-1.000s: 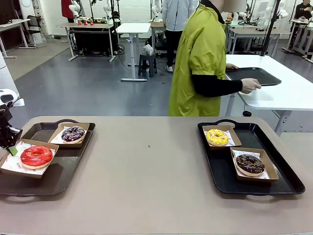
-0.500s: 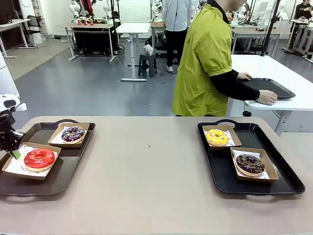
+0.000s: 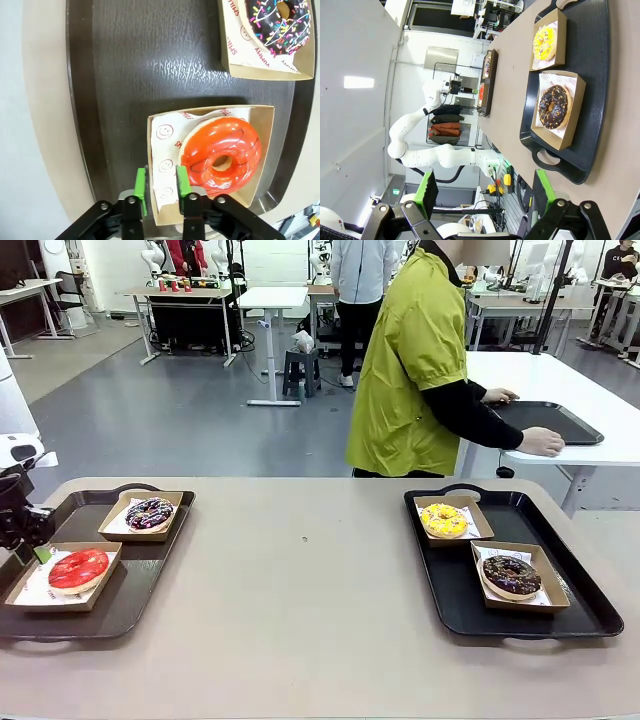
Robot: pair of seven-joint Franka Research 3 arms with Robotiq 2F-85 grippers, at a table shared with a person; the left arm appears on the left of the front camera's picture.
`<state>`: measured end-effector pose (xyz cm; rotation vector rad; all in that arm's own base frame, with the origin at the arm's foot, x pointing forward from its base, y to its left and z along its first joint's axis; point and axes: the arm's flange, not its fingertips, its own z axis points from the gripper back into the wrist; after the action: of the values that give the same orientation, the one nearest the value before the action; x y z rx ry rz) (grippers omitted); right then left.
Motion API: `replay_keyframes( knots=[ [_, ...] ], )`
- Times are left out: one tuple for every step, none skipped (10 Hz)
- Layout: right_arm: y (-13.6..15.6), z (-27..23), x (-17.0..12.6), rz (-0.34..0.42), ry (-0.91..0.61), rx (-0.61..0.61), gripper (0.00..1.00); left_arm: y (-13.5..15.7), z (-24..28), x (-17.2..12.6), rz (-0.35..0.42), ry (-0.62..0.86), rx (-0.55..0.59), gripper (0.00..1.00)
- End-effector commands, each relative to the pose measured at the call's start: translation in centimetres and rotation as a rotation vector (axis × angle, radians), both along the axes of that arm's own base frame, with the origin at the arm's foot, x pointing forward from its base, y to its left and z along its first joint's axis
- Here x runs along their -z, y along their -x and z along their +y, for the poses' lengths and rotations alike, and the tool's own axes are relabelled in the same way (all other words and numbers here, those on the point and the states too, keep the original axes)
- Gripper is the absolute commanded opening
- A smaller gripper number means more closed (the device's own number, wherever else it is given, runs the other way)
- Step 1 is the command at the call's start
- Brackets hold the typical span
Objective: Individually package the donuts and arrange them on the tray.
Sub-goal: Place the picked Paper togo box on the Handle tray.
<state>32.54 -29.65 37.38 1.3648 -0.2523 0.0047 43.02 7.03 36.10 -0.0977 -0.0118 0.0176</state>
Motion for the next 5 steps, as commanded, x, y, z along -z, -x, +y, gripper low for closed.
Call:
replay_keyframes(
  knots=[
    [0.2,0.0,-0.2,-0.001,-0.007,-0.004,1.0,0.2,0.3,-1.0,-0.009,0.009,0.019,1.0],
    [0.2,0.0,-0.2,-0.001,-0.007,-0.004,1.0,0.4,0.2,-1.4,-0.01,0.014,0.02,0.84],
    [0.2,0.0,-0.2,-0.001,-0.007,-0.004,1.0,0.5,0.2,-1.7,-0.007,0.02,0.022,1.0],
    [0.2,0.0,-0.2,-0.001,-0.007,-0.004,1.0,0.5,0.1,-2.0,0.001,0.026,0.024,1.0],
    [0.2,0.0,-0.2,-0.001,-0.007,-0.004,1.0,0.5,0.1,-2.2,0.007,0.033,0.026,1.0]
  ],
)
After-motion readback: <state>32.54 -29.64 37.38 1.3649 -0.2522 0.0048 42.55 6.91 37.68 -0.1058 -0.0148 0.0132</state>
